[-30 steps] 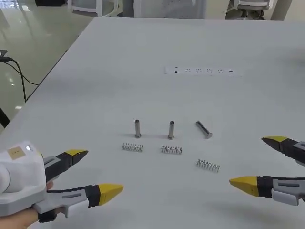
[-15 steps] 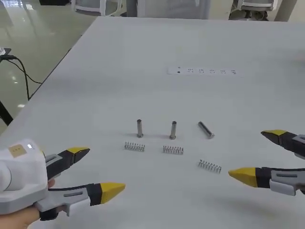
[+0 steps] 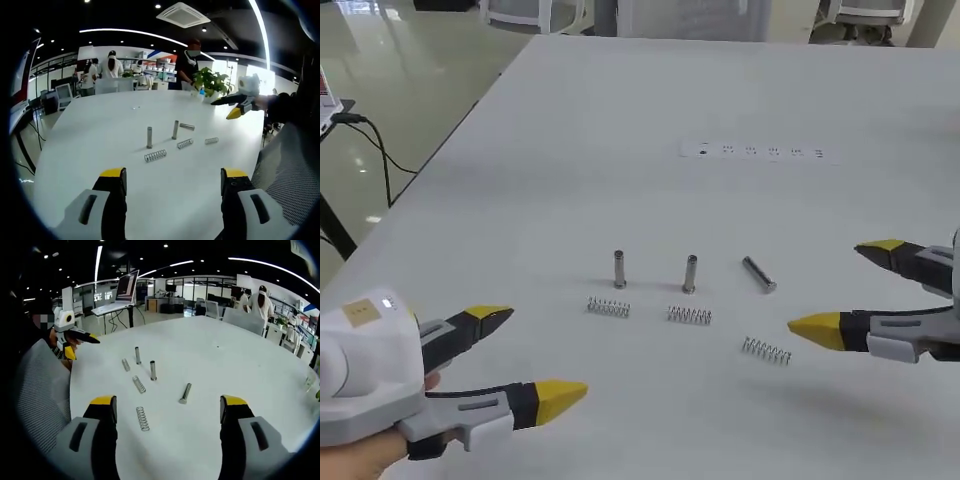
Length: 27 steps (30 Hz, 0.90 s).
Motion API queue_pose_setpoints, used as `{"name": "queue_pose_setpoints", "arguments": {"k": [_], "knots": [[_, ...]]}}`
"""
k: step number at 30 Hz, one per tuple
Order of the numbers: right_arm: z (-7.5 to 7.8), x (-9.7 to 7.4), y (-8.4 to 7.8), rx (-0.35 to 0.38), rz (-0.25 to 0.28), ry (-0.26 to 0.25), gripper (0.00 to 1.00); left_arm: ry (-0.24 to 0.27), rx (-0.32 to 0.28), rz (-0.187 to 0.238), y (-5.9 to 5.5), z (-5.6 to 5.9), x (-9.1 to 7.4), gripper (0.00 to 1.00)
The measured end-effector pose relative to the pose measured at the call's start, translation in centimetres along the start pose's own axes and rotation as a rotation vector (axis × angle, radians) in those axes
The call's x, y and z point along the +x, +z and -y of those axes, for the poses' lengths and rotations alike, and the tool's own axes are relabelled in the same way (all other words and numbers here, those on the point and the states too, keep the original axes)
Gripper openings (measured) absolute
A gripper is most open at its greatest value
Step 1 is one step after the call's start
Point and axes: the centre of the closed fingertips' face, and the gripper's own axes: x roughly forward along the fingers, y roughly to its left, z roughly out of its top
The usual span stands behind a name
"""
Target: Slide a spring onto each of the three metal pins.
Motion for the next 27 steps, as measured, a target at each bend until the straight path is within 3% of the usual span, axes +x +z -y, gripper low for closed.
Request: {"name": "queue_pose_setpoints", "arguments": {"k": [9, 27], "knots": [[1.4, 2.1, 0.8, -0.007, -0.03, -0.002, 0.81, 0.01, 0.0, 0.005, 0.2, 0.0, -0.3, 0.76], [3.2, 6.9, 0.5, -0.009, -0.14, 0.02, 0.72, 0.023, 0.0, 0.014, 0.6, 0.0, -0.9, 0.75]]}}
